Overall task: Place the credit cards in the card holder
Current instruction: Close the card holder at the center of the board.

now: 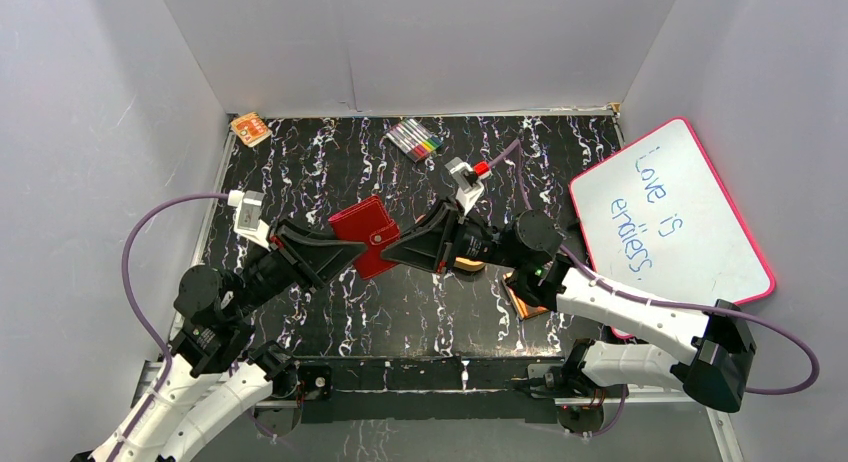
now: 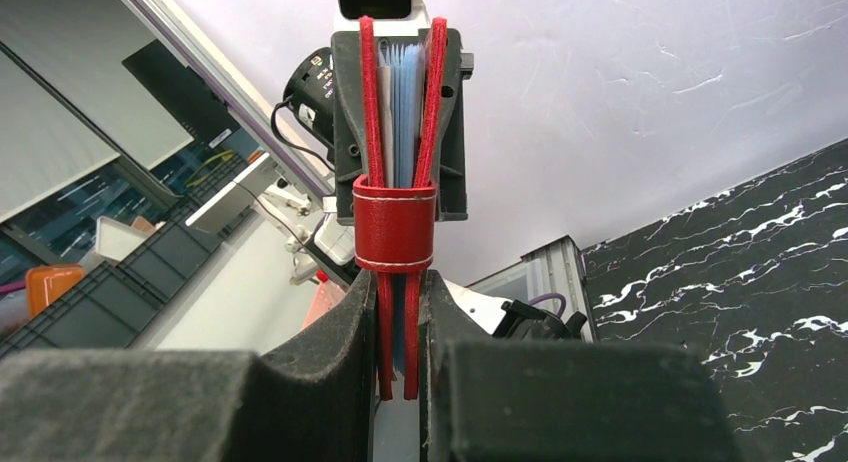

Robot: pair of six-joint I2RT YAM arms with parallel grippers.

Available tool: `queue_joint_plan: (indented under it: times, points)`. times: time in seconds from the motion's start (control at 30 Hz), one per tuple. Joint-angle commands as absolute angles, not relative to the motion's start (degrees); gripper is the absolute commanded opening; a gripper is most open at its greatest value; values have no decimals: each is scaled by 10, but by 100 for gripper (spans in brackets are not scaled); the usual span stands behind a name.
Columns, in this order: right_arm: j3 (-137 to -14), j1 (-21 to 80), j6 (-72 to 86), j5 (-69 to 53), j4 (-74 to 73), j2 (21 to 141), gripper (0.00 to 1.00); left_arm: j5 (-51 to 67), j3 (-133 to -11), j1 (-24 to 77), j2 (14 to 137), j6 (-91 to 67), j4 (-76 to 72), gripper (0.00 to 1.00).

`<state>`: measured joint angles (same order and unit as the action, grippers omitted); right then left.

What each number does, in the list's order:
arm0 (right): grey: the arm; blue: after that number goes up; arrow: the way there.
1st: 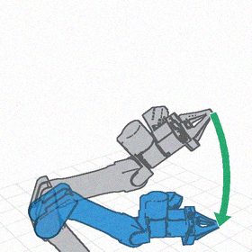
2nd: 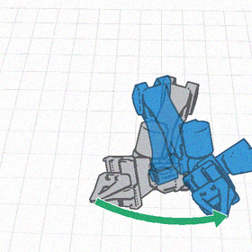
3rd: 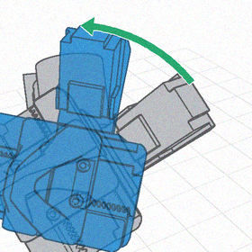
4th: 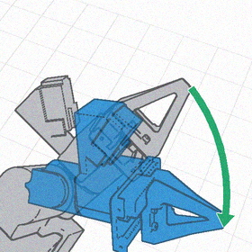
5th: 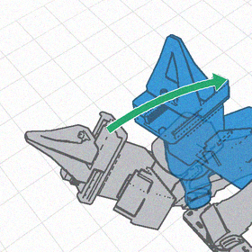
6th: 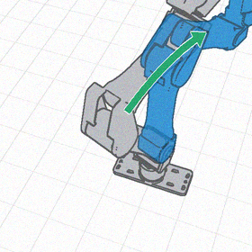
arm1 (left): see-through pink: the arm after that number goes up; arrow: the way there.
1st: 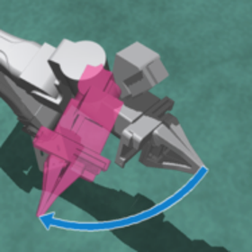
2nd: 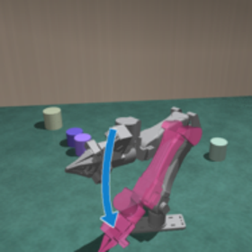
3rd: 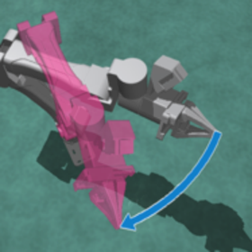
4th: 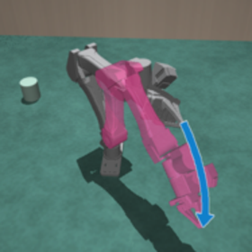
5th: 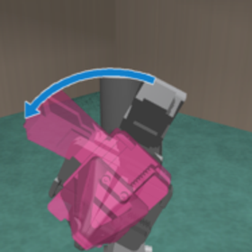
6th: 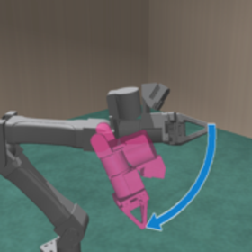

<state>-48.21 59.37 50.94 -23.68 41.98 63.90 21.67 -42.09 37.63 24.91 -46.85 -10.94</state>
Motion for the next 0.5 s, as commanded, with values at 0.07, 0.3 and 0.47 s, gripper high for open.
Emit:
queue_joint_plan:
  times: [0.07,0.3,0.47]
  points:
    - [-484,595,509,-234,466,634,0,237,-427,378,241,-463,-138,0]
    - [-504,595,433,-212,292,586,68,118,-465,378,233,-434,9,0]
    - [-552,595,345,-29,-3,510,91,-23,-549,379,314,-391,286,0]
